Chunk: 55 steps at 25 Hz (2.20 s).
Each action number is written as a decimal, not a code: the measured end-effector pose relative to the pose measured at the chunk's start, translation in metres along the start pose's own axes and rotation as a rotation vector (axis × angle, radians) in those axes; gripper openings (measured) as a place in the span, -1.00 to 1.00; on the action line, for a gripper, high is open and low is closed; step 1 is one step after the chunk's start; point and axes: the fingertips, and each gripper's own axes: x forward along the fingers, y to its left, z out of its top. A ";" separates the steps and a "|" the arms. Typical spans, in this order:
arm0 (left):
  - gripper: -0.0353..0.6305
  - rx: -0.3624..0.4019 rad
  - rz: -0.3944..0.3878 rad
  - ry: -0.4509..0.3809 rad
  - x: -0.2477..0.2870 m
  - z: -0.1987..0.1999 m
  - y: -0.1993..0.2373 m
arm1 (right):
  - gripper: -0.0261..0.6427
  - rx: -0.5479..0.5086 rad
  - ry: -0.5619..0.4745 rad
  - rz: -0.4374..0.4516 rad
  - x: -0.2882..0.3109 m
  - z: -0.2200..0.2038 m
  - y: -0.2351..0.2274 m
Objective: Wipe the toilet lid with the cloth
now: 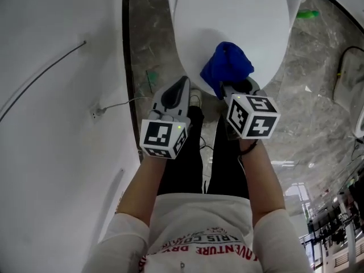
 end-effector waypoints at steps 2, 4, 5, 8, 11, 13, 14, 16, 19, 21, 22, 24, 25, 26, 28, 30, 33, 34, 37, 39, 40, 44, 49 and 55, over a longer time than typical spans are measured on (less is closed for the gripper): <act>-0.88 -0.012 0.025 -0.001 -0.012 -0.005 0.023 | -0.66 -0.025 0.032 0.026 0.020 -0.015 0.029; -0.88 -0.031 0.047 0.000 -0.022 -0.014 0.044 | -0.66 -0.051 0.063 0.043 0.040 -0.030 0.052; -0.88 -0.040 0.055 0.004 -0.026 -0.019 0.053 | -0.66 -0.061 0.077 0.051 0.049 -0.038 0.061; -0.88 -0.059 0.064 0.011 -0.031 -0.033 0.072 | -0.66 -0.076 0.105 0.059 0.071 -0.056 0.076; -0.88 -0.071 0.062 0.011 -0.029 -0.043 0.081 | -0.66 -0.089 0.110 0.046 0.084 -0.064 0.076; -0.88 -0.081 0.068 0.008 -0.026 -0.048 0.083 | -0.66 -0.096 0.112 0.043 0.086 -0.066 0.070; -0.88 -0.088 0.073 0.005 -0.024 -0.049 0.082 | -0.66 -0.099 0.112 0.045 0.086 -0.066 0.066; -0.88 -0.099 0.077 0.000 -0.019 -0.049 0.077 | -0.66 -0.100 0.107 0.052 0.081 -0.065 0.056; -0.88 -0.077 0.058 0.007 -0.010 -0.048 0.058 | -0.66 -0.088 0.098 0.048 0.067 -0.064 0.038; -0.88 -0.060 0.042 0.012 -0.005 -0.046 0.042 | -0.66 -0.080 0.096 0.038 0.055 -0.065 0.023; -0.88 -0.055 0.037 0.013 -0.003 -0.045 0.034 | -0.66 -0.076 0.096 0.033 0.048 -0.065 0.015; -0.88 -0.050 0.031 0.011 0.001 -0.043 0.018 | -0.66 -0.070 0.094 0.025 0.036 -0.066 -0.002; -0.88 -0.048 0.030 0.010 0.004 -0.042 0.010 | -0.66 -0.067 0.093 0.022 0.030 -0.067 -0.011; -0.88 -0.048 0.029 0.009 0.006 -0.042 0.001 | -0.66 -0.066 0.091 0.018 0.025 -0.067 -0.020; -0.88 -0.049 0.031 0.008 0.012 -0.042 -0.016 | -0.66 -0.069 0.091 0.012 0.013 -0.068 -0.038; -0.88 -0.052 0.033 0.007 0.016 -0.043 -0.035 | -0.66 -0.072 0.094 0.010 0.001 -0.069 -0.057; -0.88 -0.051 0.029 0.008 0.023 -0.044 -0.064 | -0.66 -0.076 0.100 -0.005 -0.016 -0.072 -0.086; -0.88 -0.050 0.029 0.009 0.025 -0.045 -0.072 | -0.66 -0.076 0.102 -0.008 -0.021 -0.073 -0.095; -0.88 -0.056 0.034 0.005 0.034 -0.050 -0.093 | -0.66 -0.084 0.114 -0.006 -0.030 -0.077 -0.117; -0.88 -0.062 0.036 -0.002 0.040 -0.052 -0.108 | -0.66 -0.092 0.118 0.000 -0.036 -0.077 -0.129; -0.88 -0.062 0.035 -0.005 0.044 -0.053 -0.117 | -0.66 -0.088 0.118 0.002 -0.039 -0.077 -0.135; -0.88 -0.057 0.019 -0.002 0.056 -0.061 -0.147 | -0.66 -0.052 0.111 -0.006 -0.050 -0.081 -0.164; -0.88 -0.047 -0.009 0.035 0.063 -0.076 -0.166 | -0.66 -0.014 0.108 -0.082 -0.062 -0.088 -0.201; -0.88 -0.021 -0.030 -0.002 0.040 -0.066 -0.165 | -0.66 0.006 0.065 -0.147 -0.089 -0.096 -0.192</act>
